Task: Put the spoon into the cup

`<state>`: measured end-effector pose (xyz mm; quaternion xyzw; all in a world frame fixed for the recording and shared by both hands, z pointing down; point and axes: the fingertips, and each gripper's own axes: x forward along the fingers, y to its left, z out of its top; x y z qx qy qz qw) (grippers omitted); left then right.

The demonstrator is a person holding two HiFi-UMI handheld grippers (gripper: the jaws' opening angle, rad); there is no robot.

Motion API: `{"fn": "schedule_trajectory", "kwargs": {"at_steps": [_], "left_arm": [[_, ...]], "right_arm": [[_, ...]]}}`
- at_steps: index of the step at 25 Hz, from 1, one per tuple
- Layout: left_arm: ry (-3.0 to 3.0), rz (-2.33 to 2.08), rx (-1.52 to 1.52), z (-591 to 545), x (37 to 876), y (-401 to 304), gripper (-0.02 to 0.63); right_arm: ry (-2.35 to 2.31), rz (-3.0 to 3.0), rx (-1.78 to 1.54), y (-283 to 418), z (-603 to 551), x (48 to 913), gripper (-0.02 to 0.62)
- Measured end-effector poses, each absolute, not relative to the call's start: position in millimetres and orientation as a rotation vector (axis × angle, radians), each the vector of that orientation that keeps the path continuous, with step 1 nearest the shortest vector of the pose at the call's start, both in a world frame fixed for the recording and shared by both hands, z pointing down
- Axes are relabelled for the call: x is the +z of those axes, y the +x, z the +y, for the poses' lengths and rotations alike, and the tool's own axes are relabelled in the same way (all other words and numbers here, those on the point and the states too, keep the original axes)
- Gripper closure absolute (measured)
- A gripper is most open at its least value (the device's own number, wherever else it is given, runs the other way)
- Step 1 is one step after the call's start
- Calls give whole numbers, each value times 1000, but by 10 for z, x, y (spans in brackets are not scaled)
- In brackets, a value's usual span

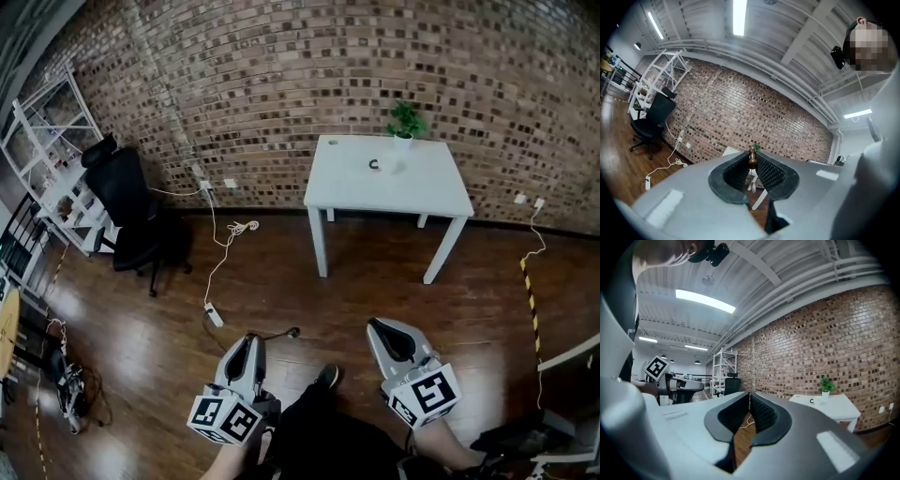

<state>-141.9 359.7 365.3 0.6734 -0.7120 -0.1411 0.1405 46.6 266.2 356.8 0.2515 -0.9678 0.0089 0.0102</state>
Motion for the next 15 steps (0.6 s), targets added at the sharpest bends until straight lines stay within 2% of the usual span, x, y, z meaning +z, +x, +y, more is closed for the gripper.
{"fn": "schedule_trajectory", "kwargs": {"at_steps": [8,15], "left_arm": [[2012,-1956,-390,2747,3660,-1540,572],[2059,-1867,-363,2073,3697,-1793,572]], "right_arm": [[929,-2997,85,439,1938,3490,580],[1010,-2972,74,148,1330,3475,581]]}}
